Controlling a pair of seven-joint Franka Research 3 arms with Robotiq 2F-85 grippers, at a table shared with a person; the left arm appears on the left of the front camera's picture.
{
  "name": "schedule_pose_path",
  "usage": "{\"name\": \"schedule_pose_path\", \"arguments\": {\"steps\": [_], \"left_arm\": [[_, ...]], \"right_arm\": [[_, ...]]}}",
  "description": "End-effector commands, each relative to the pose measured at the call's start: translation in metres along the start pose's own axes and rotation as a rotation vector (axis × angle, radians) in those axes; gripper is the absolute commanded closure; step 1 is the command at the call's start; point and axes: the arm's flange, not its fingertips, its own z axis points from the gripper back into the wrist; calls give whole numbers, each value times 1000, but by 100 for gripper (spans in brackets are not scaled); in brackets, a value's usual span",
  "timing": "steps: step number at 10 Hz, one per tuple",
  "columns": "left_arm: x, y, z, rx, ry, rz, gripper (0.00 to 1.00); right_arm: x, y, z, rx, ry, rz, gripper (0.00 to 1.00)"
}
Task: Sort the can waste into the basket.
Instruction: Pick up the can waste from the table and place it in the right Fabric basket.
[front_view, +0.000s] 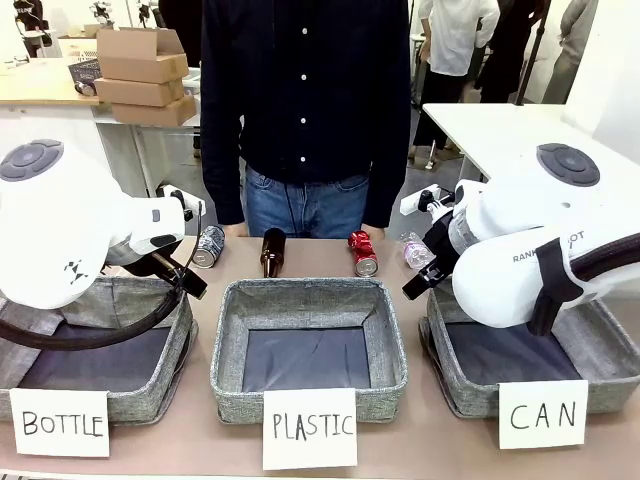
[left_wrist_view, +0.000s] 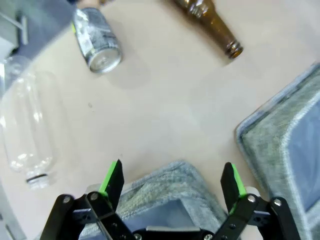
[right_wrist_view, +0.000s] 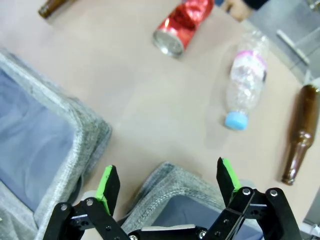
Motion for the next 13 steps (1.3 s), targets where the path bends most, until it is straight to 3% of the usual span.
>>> {"name": "schedule_pose_path", "arguments": {"steps": [1,2,3,4,5,6,7,8,9,10,11,12,13], "left_arm": [[29,3,94,-79,-157,-24,0],[24,7,151,-105,-194,27,0],[2,7,194,-140,-143,88,0],[-28,3,210,-128,-48,36,0],[-58,-4,193,-205,4,-111,0],[-63,-14,158,-76,95,-137,0],[0,1,215,-160,-93,2,0],[-16,2,214,-156,3,-46,0],[-7,5,211,-436,-28,-61,0],[-15,38,217,-811,-92,36,0],[-28,72,217,-1001,-127,208,0],[-42,93,211,-1111,-156,336,0],[-58,114,204,-1195,-200,447,0]], "right_arm": [[16,0,89,-1,-94,42,0],[12,5,136,-26,-82,-27,0],[-8,16,176,137,-69,-57,0],[-33,29,186,164,77,-46,0],[-55,38,173,84,165,-65,0],[14,16,163,84,-55,-25,0],[14,16,163,84,-55,-25,0],[-7,27,191,105,40,-36,0],[-9,14,194,308,-40,-197,0],[-21,-15,201,505,-110,-503,0],[-39,-44,209,680,-81,-849,0],[-61,-72,210,797,-70,-1084,0],[-84,-95,213,862,-112,-1209,0]]}}
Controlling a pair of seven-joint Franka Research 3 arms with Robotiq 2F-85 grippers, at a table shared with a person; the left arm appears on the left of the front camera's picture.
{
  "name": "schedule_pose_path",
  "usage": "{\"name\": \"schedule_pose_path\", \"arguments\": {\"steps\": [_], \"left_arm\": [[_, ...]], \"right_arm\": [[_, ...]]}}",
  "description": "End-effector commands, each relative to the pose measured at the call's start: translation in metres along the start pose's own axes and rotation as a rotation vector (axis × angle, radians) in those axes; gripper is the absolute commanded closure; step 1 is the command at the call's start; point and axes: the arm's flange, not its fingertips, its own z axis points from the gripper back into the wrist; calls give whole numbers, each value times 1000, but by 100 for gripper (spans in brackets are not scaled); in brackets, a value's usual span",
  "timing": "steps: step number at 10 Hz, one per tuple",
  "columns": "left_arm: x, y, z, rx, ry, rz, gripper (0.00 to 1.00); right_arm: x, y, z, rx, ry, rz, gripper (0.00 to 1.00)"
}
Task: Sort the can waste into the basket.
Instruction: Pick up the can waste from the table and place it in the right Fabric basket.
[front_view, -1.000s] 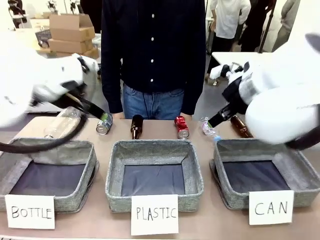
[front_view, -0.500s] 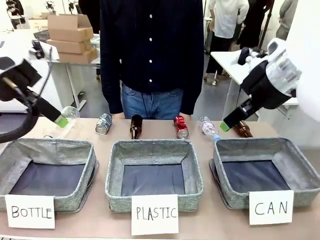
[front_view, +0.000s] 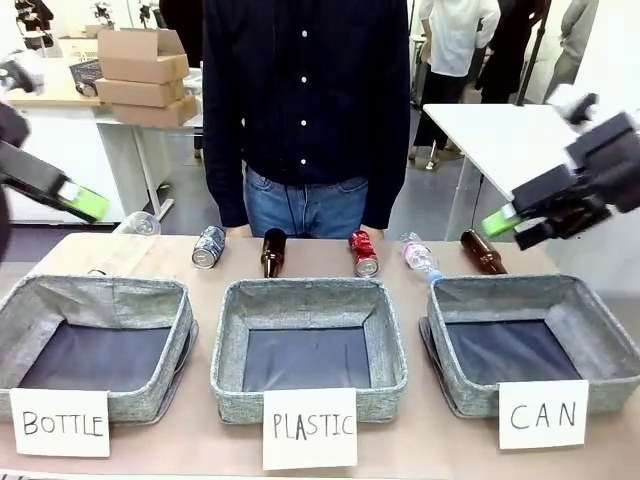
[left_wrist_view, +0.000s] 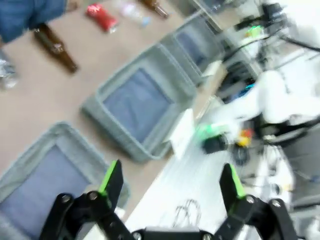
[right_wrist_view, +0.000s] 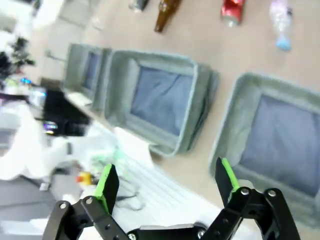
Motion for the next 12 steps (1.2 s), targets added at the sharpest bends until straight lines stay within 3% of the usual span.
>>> {"name": "schedule_pose_path", "arguments": {"steps": [1,2,3,4,5,12], "left_arm": [[-16,39,21,-385,-223,371,0],[-24,54,15,-431,-294,407,0],[-23,65,-3,-459,-305,430,0],[-13,78,-26,-408,-259,519,0],[-36,53,26,-384,-237,282,0],[-36,53,26,-384,-237,282,0]], "right_arm": [[-11,-41,36,305,-230,-624,0],[-15,-54,44,275,-259,-687,0],[-18,-59,49,254,-283,-692,0],[-21,-60,55,244,-324,-655,0],[-20,-69,55,185,-119,-451,0],[-20,-69,55,185,-119,-451,0]]}}
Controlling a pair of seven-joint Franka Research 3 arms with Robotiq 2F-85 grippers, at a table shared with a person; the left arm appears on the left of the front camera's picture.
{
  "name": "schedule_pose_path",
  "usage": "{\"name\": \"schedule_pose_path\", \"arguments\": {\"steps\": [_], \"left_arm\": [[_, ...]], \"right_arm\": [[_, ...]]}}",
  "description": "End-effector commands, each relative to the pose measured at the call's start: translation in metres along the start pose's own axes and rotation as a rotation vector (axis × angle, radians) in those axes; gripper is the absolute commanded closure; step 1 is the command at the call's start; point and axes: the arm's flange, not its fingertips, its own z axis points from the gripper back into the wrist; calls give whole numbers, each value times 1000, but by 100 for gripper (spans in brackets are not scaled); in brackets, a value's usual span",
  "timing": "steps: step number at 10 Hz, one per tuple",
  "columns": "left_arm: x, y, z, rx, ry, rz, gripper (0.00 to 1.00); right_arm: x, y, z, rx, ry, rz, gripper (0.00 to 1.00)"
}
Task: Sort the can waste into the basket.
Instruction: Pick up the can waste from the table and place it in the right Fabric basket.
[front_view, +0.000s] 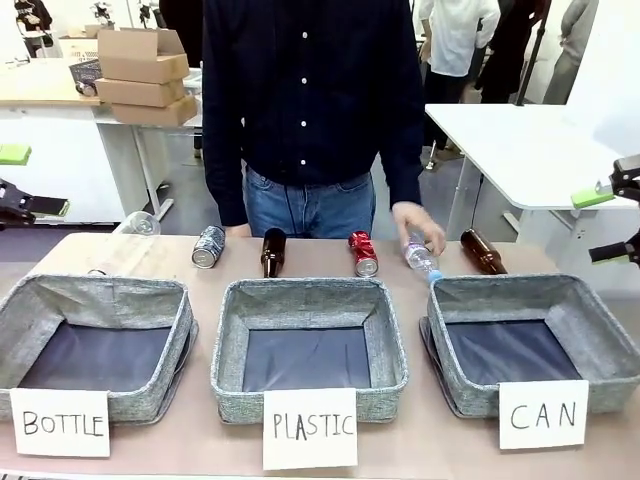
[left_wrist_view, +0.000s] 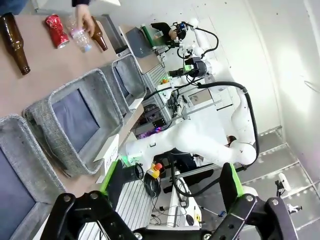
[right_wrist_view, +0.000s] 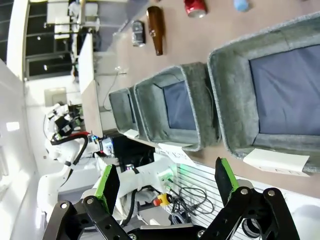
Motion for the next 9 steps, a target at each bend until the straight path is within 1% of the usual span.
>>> {"name": "schedule_pose_path", "arguments": {"steps": [1,2,3,4,5,6,7,8,9], "left_arm": [[-1,1,-1,-16,2,-23,0],[0,0,0,0,0,0,0],[4,-26,-6,195,51,-90,0],[27,-36,-32,371,146,-117,0],[51,-32,-62,523,243,-106,0],[86,-11,-95,746,309,-55,0],[113,15,-117,892,353,2,0],[133,39,-132,1048,357,47,0],[146,58,-139,1071,388,109,0]], "right_arm": [[4,2,1,23,-2,21,0],[4,2,1,23,-2,21,0],[4,2,1,23,-2,21,0],[4,2,1,23,-2,21,0],[4,2,1,23,-2,21,0],[4,2,1,23,-2,21,0],[4,2,1,23,-2,21,0],[4,2,1,23,-2,21,0],[4,2,1,23,-2,21,0]]}}
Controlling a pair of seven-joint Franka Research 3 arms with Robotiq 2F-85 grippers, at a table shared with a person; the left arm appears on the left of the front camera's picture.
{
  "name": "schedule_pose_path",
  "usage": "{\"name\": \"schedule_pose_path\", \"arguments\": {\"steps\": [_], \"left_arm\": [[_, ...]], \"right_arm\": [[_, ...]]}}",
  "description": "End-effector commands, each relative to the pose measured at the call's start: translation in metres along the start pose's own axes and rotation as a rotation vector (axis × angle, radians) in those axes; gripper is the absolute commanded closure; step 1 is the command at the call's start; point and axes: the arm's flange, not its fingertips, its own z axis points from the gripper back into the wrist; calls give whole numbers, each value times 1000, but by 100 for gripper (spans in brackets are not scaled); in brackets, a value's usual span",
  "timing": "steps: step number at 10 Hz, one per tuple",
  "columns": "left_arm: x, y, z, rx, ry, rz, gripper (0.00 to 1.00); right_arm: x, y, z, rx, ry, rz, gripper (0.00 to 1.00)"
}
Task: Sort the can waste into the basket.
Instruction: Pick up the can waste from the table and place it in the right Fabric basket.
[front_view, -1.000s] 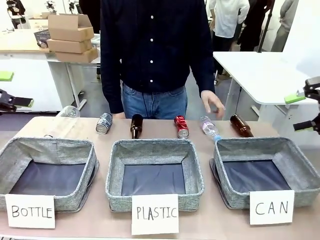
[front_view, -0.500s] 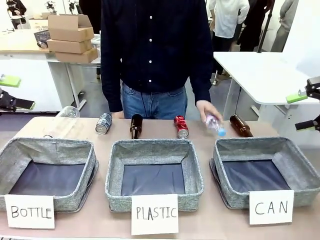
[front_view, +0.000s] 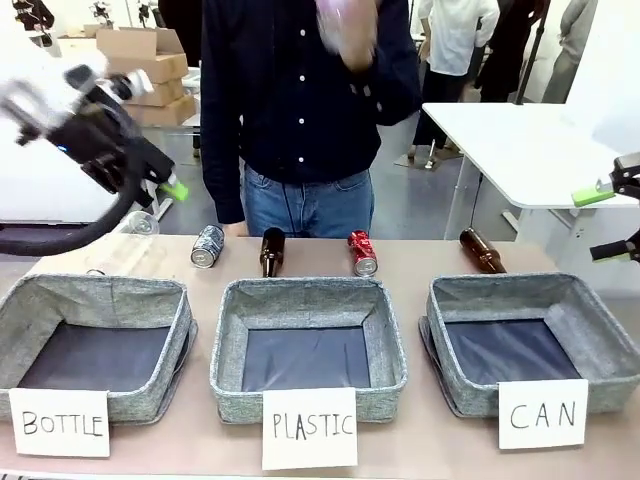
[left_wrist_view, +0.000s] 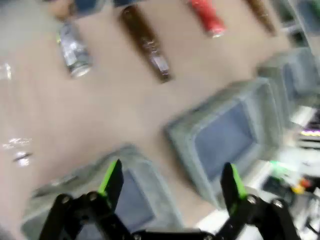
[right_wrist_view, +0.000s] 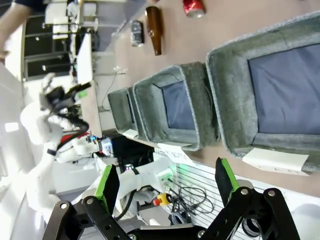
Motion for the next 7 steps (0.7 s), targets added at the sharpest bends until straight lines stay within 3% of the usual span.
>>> {"name": "schedule_pose_path", "arguments": {"steps": [1,2,3,5,6,7], "left_arm": [[24,36,-13,75,186,188,0],[22,33,-10,-60,174,252,0],[12,23,-26,95,74,71,0],[12,23,-26,95,74,71,0],[19,36,-36,81,128,136,0],[45,51,-58,175,121,229,0]], "right_arm": [[3,1,-1,29,-5,23,0],[3,1,-1,29,-5,23,0],[3,1,-1,29,-5,23,0],[3,1,-1,29,-5,23,0],[3,1,-1,29,-5,23,0],[3,1,-1,29,-5,23,0]]}}
